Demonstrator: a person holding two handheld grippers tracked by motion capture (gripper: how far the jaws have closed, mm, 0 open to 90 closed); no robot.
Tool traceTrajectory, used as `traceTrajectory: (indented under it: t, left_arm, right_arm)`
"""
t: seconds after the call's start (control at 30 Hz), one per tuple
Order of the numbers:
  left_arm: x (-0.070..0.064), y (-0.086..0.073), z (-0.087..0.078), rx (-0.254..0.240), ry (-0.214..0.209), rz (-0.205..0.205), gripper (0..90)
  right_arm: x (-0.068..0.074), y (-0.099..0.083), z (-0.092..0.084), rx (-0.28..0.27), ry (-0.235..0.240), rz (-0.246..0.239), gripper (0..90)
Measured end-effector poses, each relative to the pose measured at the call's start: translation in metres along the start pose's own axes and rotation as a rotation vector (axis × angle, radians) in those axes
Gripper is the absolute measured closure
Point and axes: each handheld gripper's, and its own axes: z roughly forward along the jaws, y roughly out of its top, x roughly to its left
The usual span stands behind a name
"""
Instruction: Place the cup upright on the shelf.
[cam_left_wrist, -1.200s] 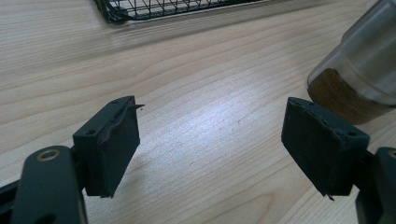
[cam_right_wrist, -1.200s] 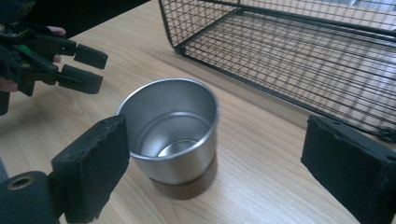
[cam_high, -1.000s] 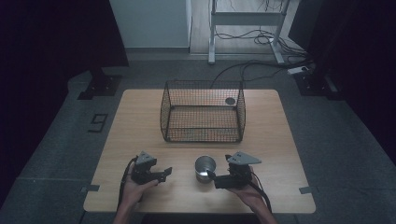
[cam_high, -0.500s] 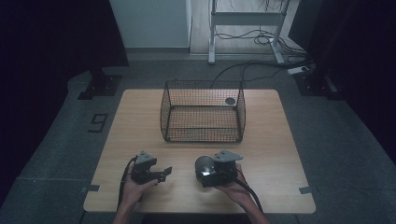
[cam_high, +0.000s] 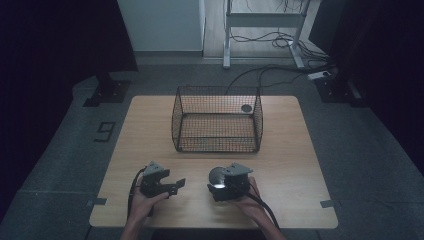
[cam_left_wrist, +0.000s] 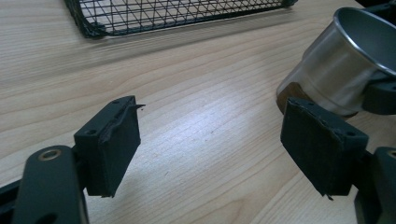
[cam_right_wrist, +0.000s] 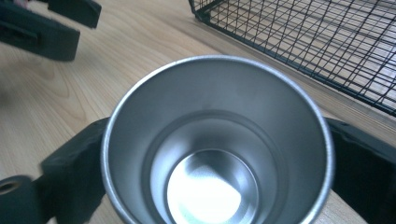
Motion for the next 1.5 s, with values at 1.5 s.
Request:
traceTrajectory:
  t: [1.5]
  left_arm:
    - [0.003,0.001,-0.001,-0.006,0.018,-0.008,20.2]
  right_arm:
    - [-0.022,0.050,-0.049,-0.133,0.000,-0.023,18.6]
